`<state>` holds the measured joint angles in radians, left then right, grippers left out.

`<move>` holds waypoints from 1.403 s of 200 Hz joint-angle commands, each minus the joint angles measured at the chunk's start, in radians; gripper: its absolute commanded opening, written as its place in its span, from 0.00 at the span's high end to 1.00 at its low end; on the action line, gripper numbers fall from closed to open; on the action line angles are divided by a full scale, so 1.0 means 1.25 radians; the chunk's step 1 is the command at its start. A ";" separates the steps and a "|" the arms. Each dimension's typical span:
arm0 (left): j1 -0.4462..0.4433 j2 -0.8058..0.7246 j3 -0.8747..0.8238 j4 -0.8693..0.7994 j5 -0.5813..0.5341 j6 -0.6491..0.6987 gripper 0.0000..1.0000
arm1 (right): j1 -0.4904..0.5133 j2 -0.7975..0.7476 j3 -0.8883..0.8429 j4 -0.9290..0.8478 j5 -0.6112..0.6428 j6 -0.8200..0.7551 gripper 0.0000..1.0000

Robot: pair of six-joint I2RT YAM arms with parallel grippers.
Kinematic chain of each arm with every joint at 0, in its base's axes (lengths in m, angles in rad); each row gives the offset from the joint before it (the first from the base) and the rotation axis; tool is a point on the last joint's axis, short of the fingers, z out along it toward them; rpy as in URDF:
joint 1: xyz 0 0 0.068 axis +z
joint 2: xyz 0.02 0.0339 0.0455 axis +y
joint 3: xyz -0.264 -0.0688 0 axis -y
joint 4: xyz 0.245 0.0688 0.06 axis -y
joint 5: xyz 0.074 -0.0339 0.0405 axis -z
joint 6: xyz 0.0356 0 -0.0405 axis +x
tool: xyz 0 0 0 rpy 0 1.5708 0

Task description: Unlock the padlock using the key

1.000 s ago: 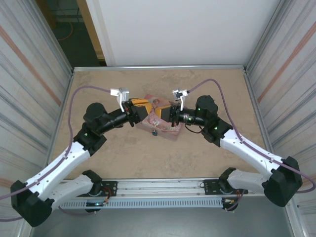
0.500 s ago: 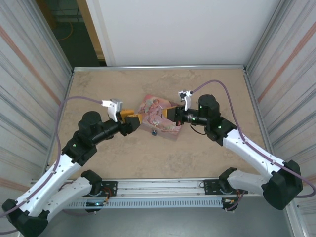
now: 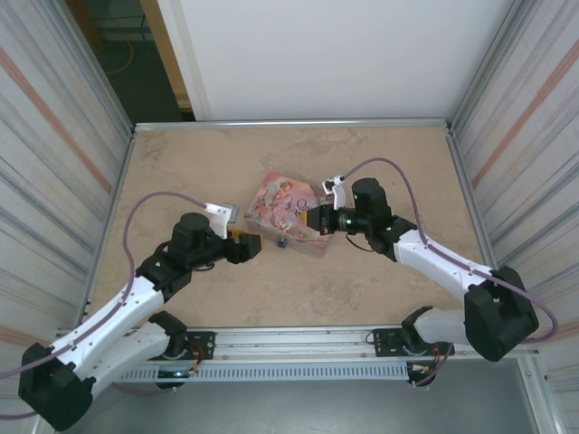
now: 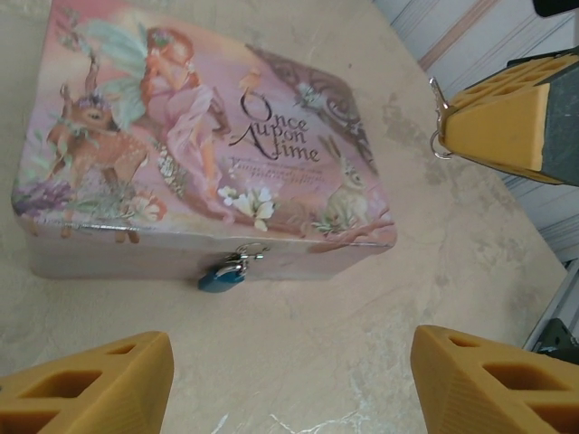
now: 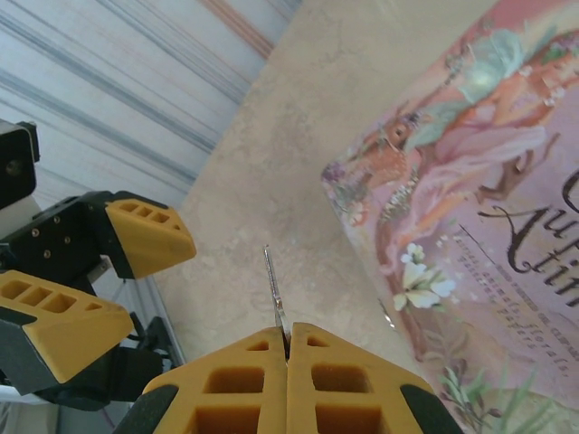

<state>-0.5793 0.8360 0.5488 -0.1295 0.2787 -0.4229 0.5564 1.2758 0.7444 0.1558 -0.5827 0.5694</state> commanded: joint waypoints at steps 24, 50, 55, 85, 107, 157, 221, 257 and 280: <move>0.008 0.078 -0.017 0.079 0.054 0.012 0.30 | -0.022 0.060 -0.025 0.061 -0.040 0.031 1.00; 0.008 0.113 -0.028 0.114 0.057 0.030 0.30 | -0.044 0.087 -0.063 0.138 -0.051 0.068 1.00; 0.008 0.119 -0.029 0.118 0.056 0.033 0.30 | -0.048 0.093 -0.070 0.153 -0.056 0.076 1.00; 0.008 0.149 -0.030 0.129 0.053 0.055 0.30 | -0.056 0.123 -0.090 0.183 -0.068 0.080 1.00; 0.008 0.166 -0.036 0.142 0.052 0.064 0.29 | -0.062 0.139 -0.108 0.202 -0.062 0.082 1.00; 0.008 0.204 -0.043 0.156 0.055 0.076 0.29 | -0.059 0.178 -0.128 0.210 -0.052 0.066 1.00; 0.007 0.254 -0.049 0.167 0.036 0.078 0.29 | -0.037 0.223 -0.146 0.246 -0.041 0.069 1.00; 0.008 0.271 -0.048 0.175 0.035 0.083 0.29 | -0.018 0.251 -0.142 0.275 -0.039 0.085 1.00; 0.007 0.284 -0.044 0.177 0.029 0.093 0.30 | -0.008 0.258 -0.136 0.280 -0.031 0.089 1.00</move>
<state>-0.5751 1.1759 0.4969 0.0608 0.3286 -0.3393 0.5240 1.5520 0.5903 0.5663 -0.6487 0.6559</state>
